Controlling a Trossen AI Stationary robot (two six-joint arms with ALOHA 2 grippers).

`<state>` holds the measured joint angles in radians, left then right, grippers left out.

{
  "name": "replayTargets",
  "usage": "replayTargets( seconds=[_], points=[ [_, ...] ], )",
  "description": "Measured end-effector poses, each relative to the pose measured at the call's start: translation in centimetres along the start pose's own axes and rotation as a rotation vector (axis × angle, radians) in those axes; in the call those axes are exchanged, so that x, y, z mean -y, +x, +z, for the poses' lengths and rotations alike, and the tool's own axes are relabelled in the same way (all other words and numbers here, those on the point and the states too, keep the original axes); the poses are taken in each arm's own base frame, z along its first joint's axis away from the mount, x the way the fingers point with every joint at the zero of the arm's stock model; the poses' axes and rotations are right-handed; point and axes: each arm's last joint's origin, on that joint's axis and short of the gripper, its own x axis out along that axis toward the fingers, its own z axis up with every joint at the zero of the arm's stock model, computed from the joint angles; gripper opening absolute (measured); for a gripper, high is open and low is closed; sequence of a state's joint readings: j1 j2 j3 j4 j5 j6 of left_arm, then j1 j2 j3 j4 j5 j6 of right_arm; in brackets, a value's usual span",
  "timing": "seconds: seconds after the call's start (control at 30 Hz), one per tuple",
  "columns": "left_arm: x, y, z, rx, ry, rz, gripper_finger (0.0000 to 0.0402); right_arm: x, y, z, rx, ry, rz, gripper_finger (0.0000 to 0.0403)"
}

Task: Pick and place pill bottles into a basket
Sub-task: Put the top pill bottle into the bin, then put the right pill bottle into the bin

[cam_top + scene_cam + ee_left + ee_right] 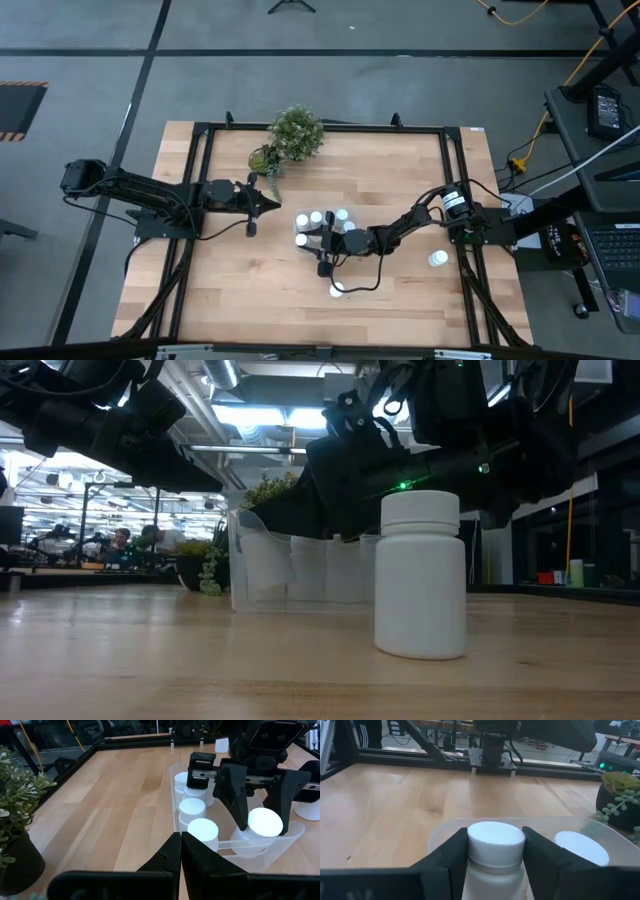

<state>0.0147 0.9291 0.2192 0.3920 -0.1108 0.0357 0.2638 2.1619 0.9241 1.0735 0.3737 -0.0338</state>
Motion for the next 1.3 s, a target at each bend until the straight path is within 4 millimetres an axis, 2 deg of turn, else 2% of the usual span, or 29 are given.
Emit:
replayTargets(
  seconds=[0.13,0.33,0.47,0.8,1.1,1.3],
  points=[
    [0.00,0.00,0.00,0.000,0.000,0.000,0.0006,0.08,0.03,-0.01,-0.002,-0.001,-0.002,0.0148],
    [0.00,0.00,0.01,0.000,0.000,0.000,0.0006,0.72,0.29,-0.09,-0.003,0.027,-0.020,0.0160],
    [0.00,0.00,0.00,0.000,0.001,0.000,0.0006,0.71,0.31,-0.10,0.002,0.010,-0.021,0.0147],
    [-0.01,0.00,0.01,0.000,0.001,0.000,0.0006,0.70,0.30,-0.23,-0.008,-0.001,-0.019,0.0147],
    [0.00,0.00,0.00,0.000,0.001,0.000,0.0006,0.70,0.30,-0.25,-0.009,0.000,-0.019,0.0231],
    [0.00,0.00,0.00,0.000,0.000,0.000,0.0006,0.71,0.29,-0.24,-0.007,0.000,-0.019,0.0244]
  ],
)
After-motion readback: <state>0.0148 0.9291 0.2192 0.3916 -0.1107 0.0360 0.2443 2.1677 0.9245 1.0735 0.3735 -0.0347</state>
